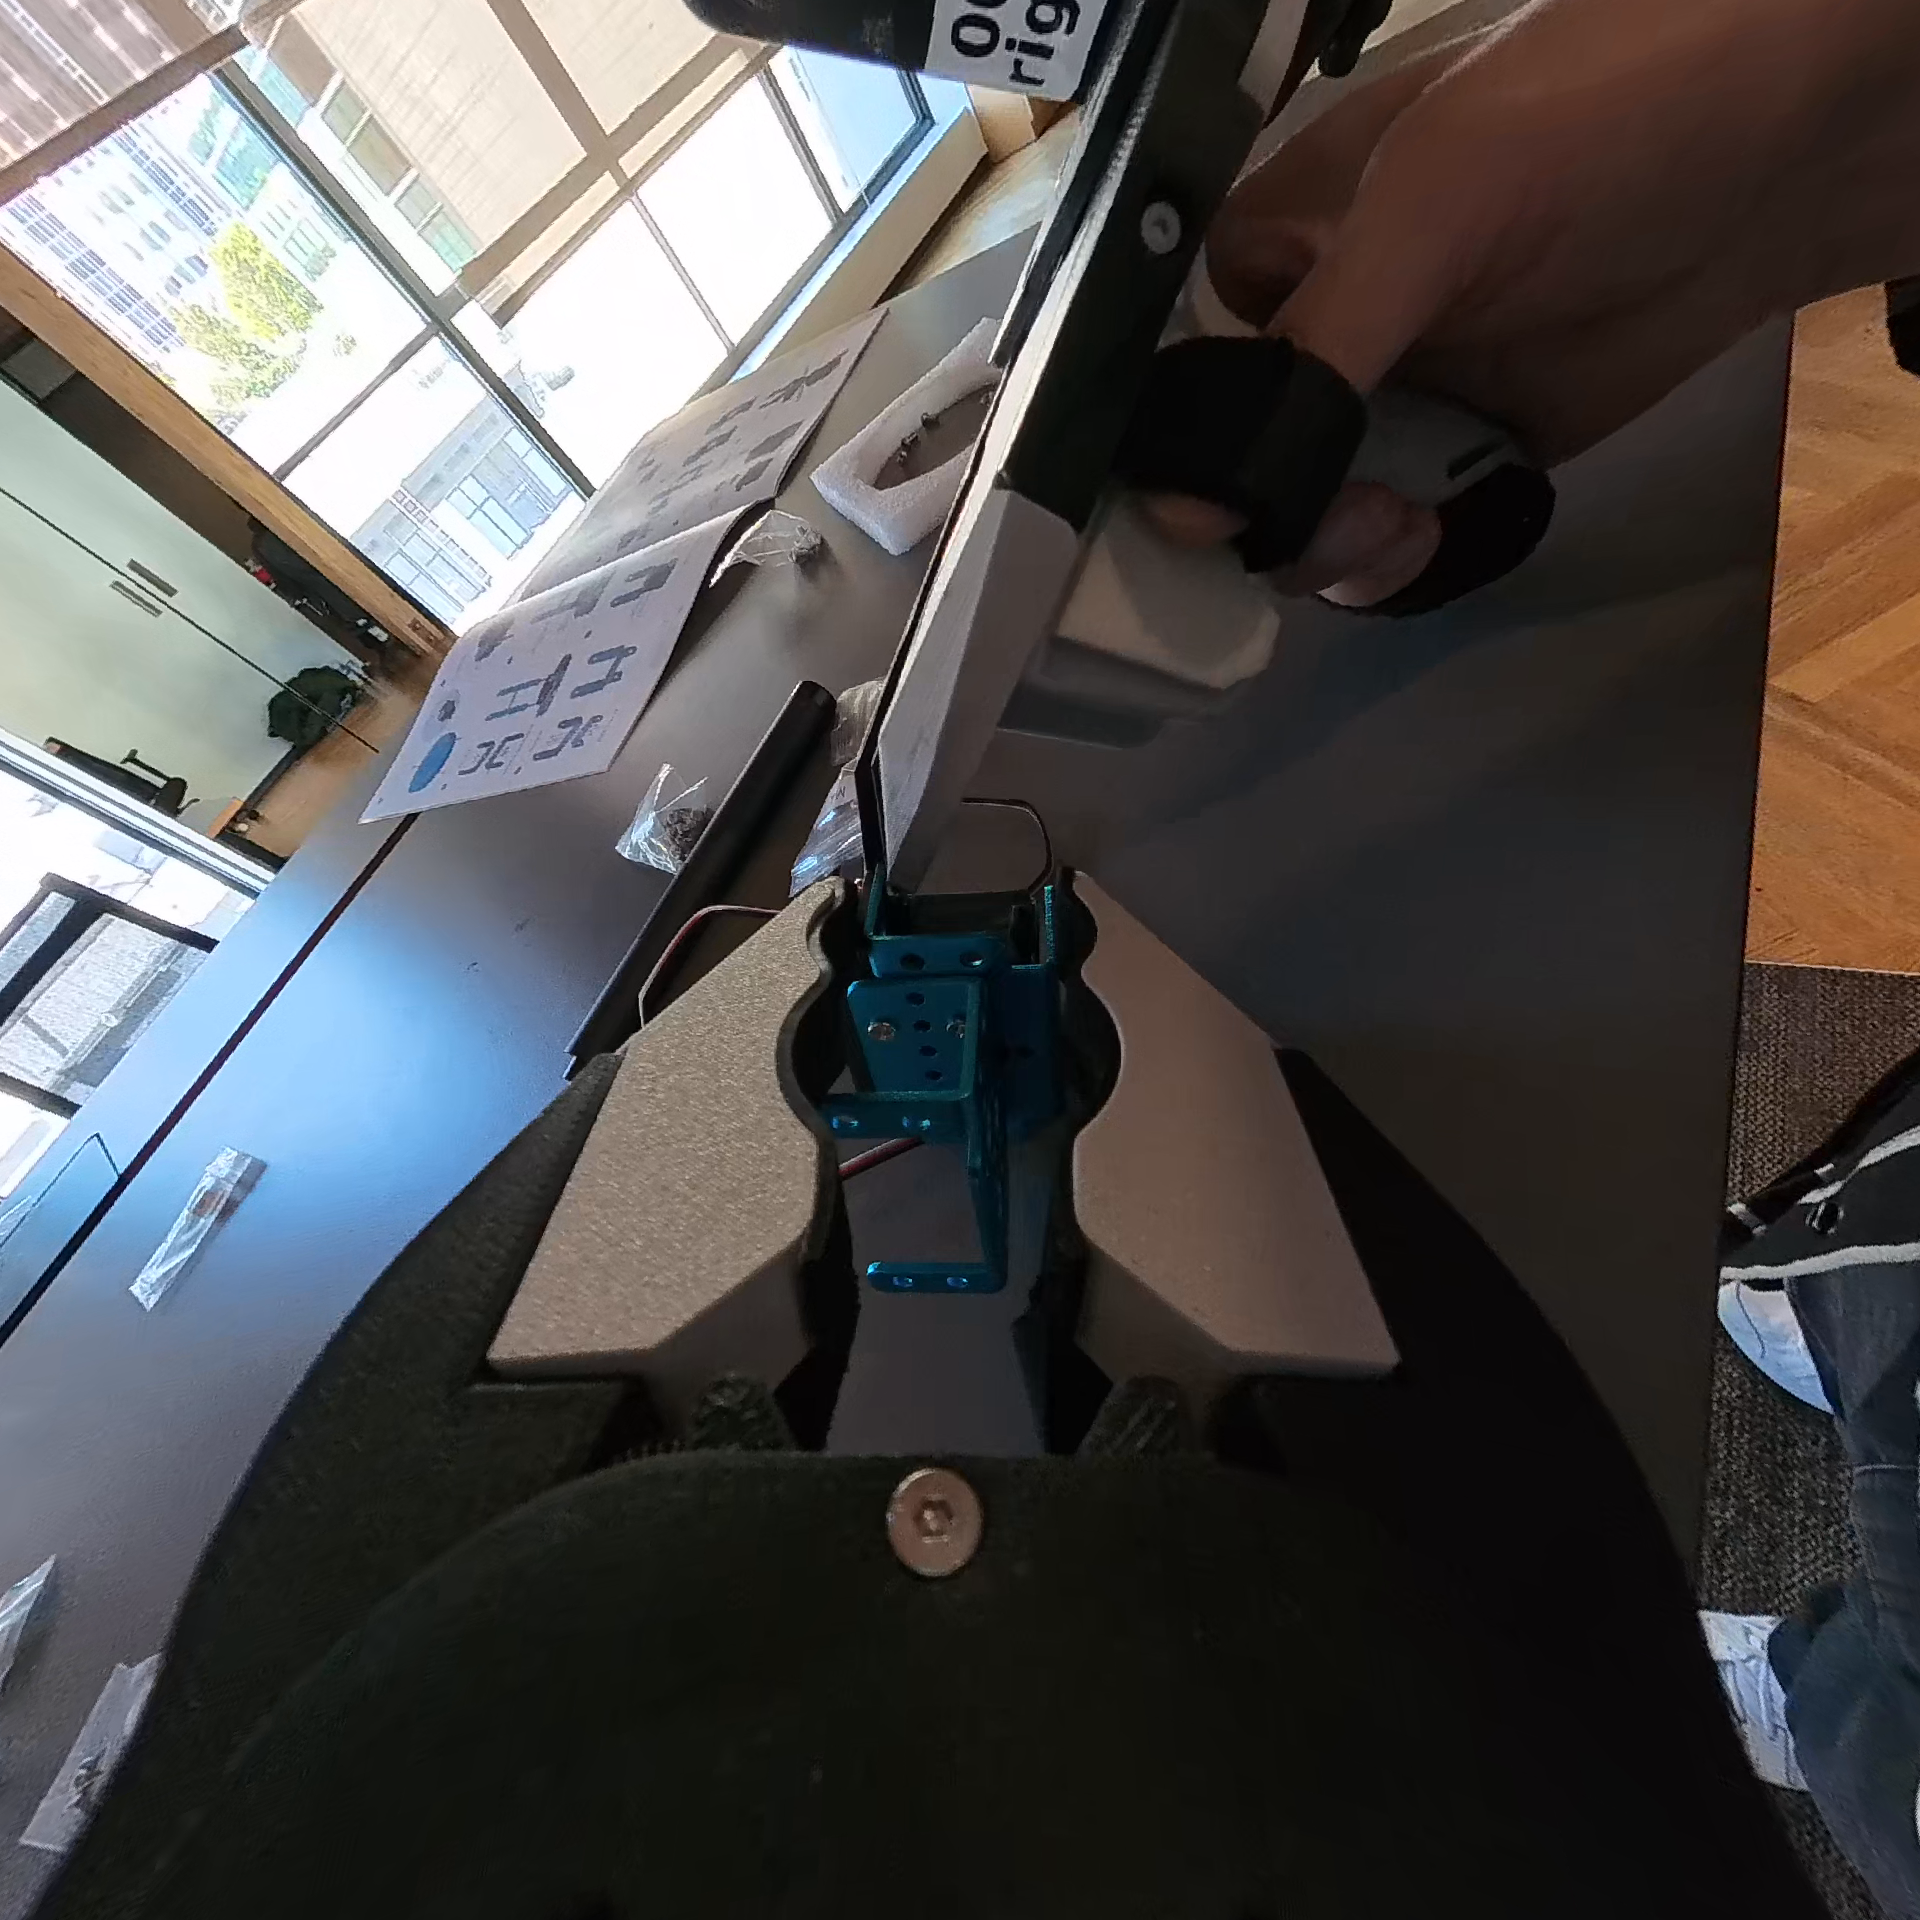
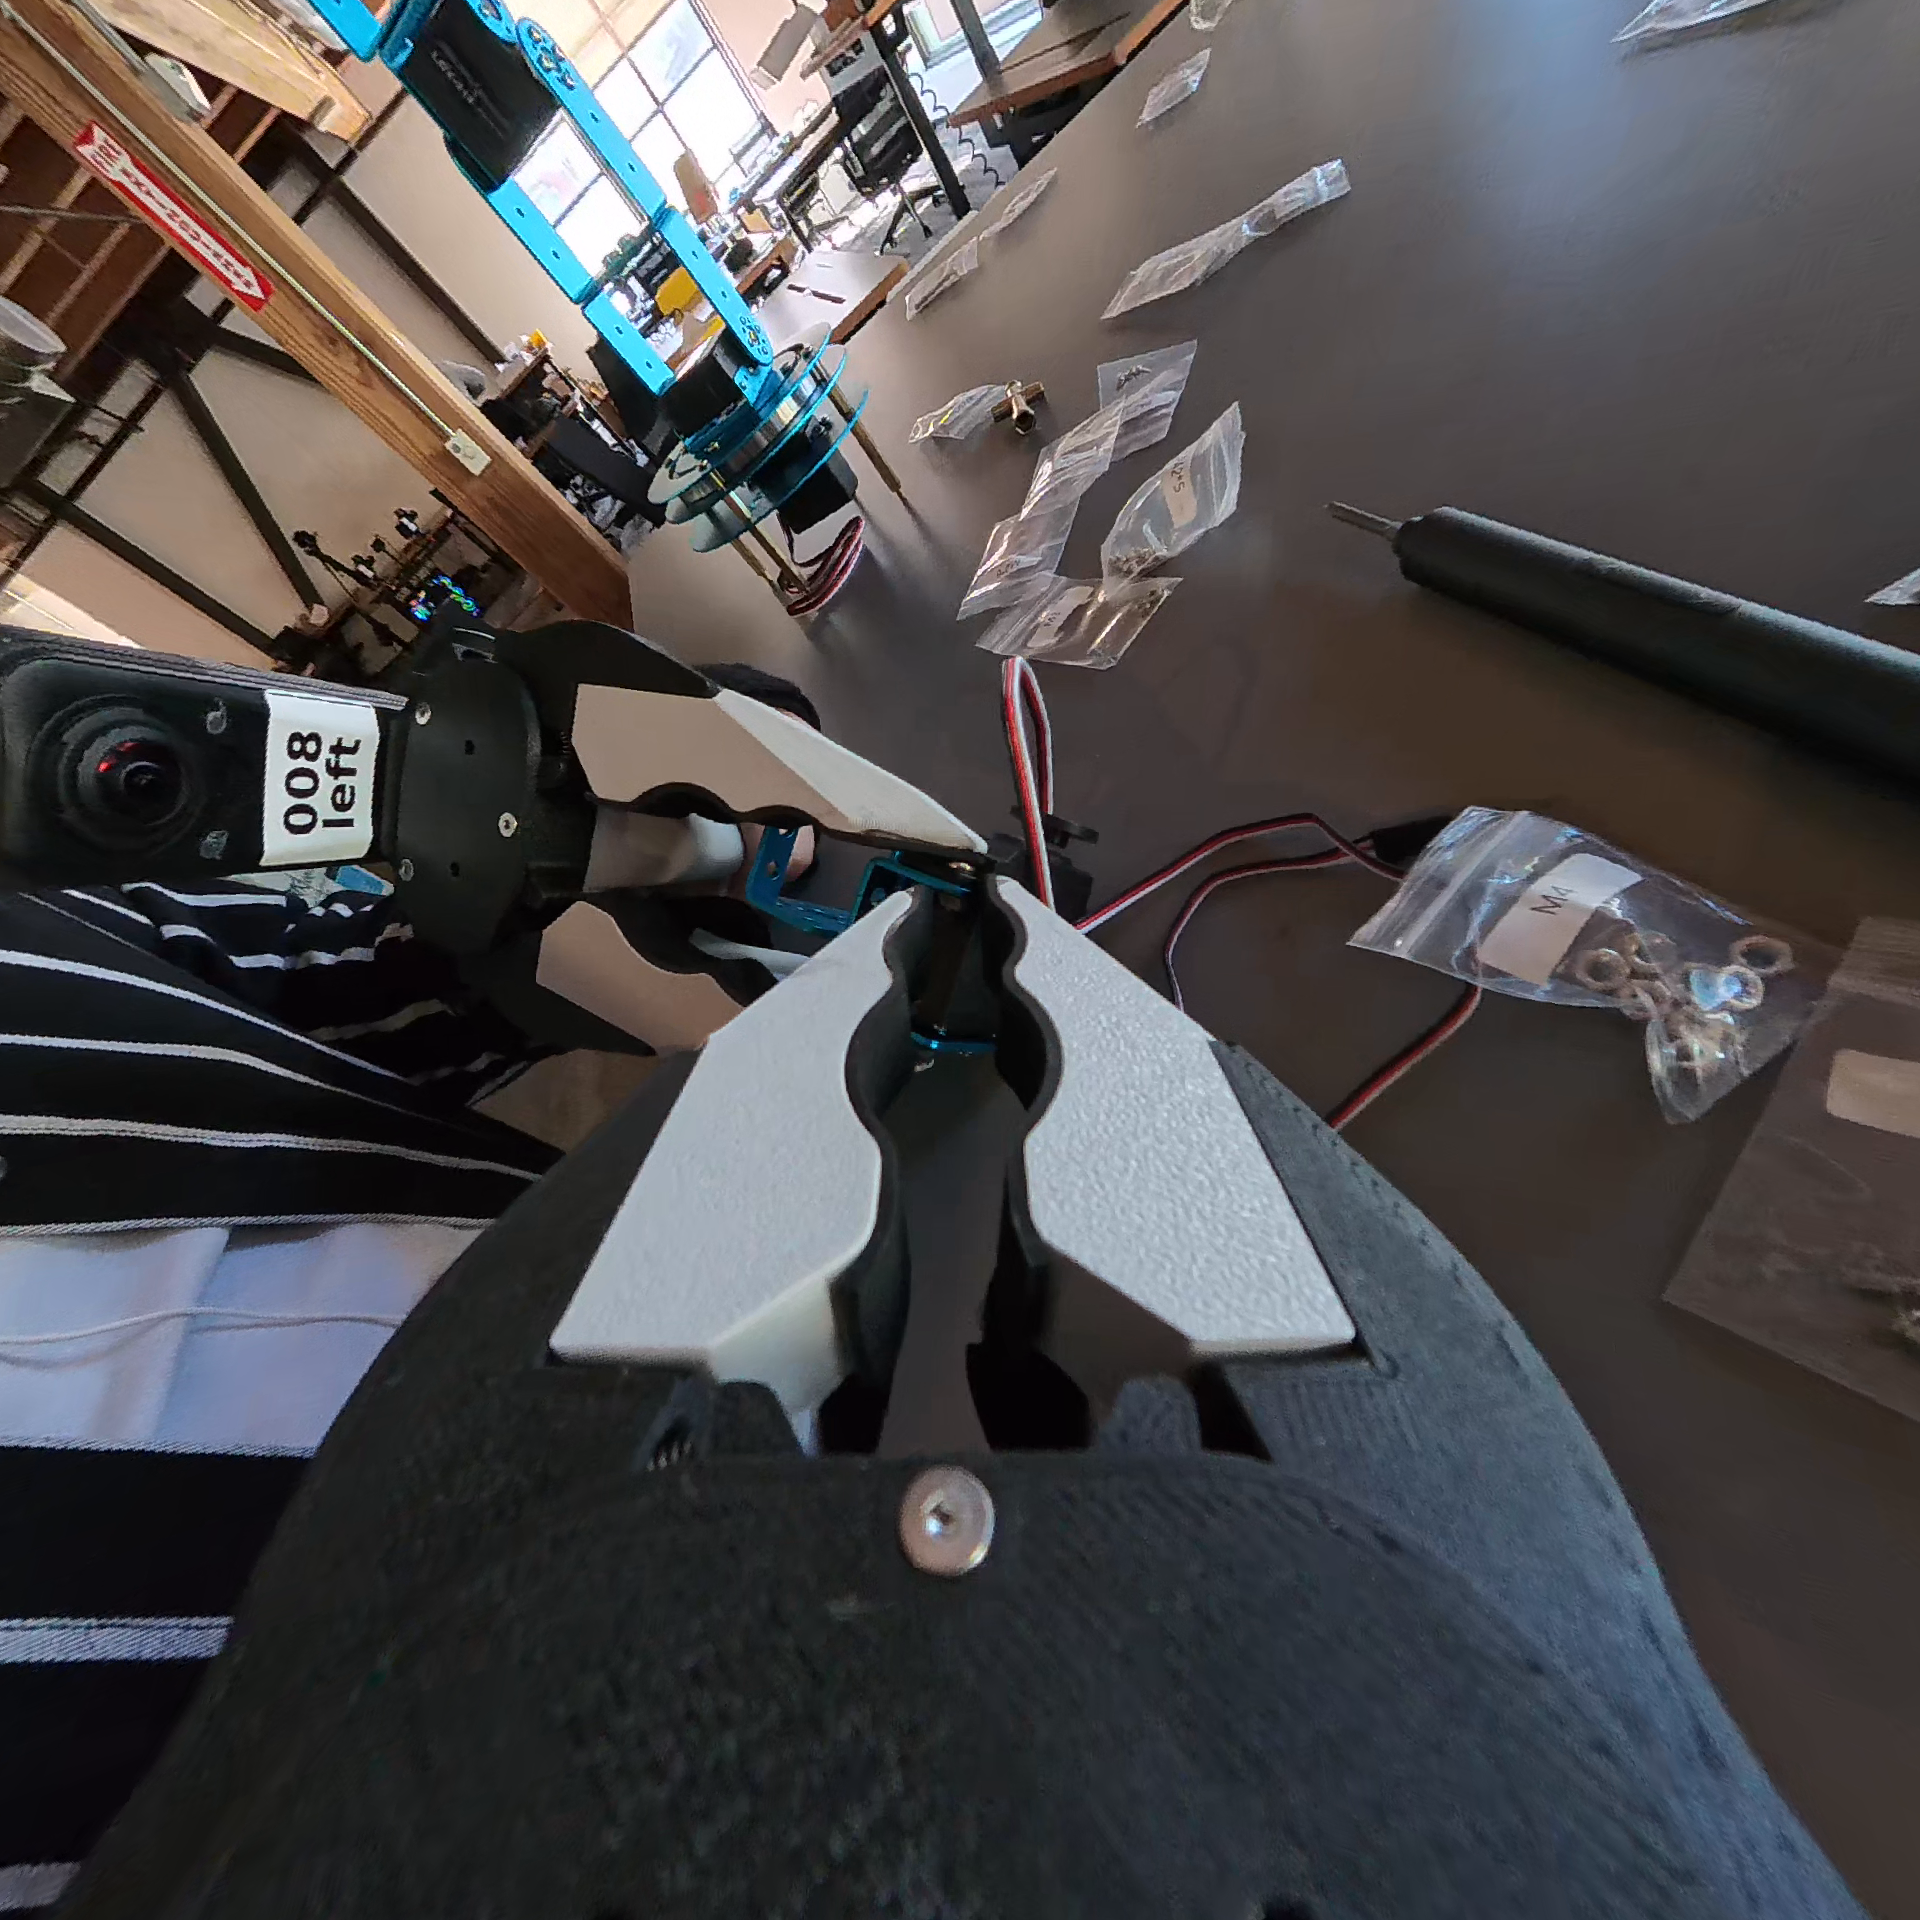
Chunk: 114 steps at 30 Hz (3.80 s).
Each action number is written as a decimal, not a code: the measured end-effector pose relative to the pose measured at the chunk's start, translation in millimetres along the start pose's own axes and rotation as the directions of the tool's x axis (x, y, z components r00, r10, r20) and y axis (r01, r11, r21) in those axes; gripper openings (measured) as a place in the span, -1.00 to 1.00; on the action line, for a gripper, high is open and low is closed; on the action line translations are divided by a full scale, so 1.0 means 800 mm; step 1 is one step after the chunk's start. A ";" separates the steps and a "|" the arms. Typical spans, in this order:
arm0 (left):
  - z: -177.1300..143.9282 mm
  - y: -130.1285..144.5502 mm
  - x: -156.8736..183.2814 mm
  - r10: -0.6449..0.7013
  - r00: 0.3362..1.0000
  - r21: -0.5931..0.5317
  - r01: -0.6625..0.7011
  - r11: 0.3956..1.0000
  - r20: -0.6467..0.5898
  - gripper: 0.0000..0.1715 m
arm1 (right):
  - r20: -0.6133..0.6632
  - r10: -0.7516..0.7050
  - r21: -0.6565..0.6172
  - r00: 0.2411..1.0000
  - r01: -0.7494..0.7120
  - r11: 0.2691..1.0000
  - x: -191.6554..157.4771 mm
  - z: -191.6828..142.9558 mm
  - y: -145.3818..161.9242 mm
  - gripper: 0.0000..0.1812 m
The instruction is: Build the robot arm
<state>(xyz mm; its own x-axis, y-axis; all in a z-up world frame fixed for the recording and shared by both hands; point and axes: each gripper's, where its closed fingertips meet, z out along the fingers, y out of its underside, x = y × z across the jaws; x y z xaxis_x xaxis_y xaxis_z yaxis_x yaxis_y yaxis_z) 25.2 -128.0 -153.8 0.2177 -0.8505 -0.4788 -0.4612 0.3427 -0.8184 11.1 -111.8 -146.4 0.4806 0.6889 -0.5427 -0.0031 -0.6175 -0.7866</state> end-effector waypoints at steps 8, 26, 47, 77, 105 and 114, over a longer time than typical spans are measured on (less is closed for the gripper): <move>0.000 0.000 0.000 0.004 1.000 0.001 -0.004 1.000 0.002 -0.58 | 0.009 -0.009 -0.012 1.000 0.009 1.000 0.000 0.000 0.000 -0.93; 0.000 -0.001 0.002 0.030 1.000 0.011 -0.030 0.999 0.002 -0.59 | 0.090 0.050 -0.024 0.995 -0.048 0.999 -0.002 -0.003 0.001 -0.94; -0.021 0.001 -0.035 -0.455 0.877 -0.030 0.456 0.890 -0.154 -0.58 | 0.036 -0.281 0.177 0.959 0.271 0.946 -0.017 -0.023 -0.020 -0.77; -0.089 0.007 -0.025 -0.338 0.902 0.118 0.379 0.918 -0.270 -0.49 | 0.023 -0.119 0.289 0.993 0.107 0.951 0.008 -0.038 -0.039 -0.76; 0.038 -0.167 0.065 -0.478 0.877 0.036 0.480 0.877 -0.035 -0.52 | -0.348 -0.712 -0.814 0.610 -0.574 -0.094 -0.070 -0.556 0.063 -0.96; 0.088 -0.151 0.082 -0.550 0.835 -0.051 0.549 0.834 -0.006 -0.61 | -0.260 -0.716 -0.848 0.648 -0.508 -0.152 -0.043 -0.564 0.067 -0.95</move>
<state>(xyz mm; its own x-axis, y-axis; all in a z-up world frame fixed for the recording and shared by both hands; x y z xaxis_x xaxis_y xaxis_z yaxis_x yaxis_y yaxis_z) 155.5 -197.0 -108.5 0.4307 -0.9010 0.0521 -0.3090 -0.2015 -0.9295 390.3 -339.9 -37.1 0.5419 0.7897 0.2878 0.4995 -0.5780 0.6453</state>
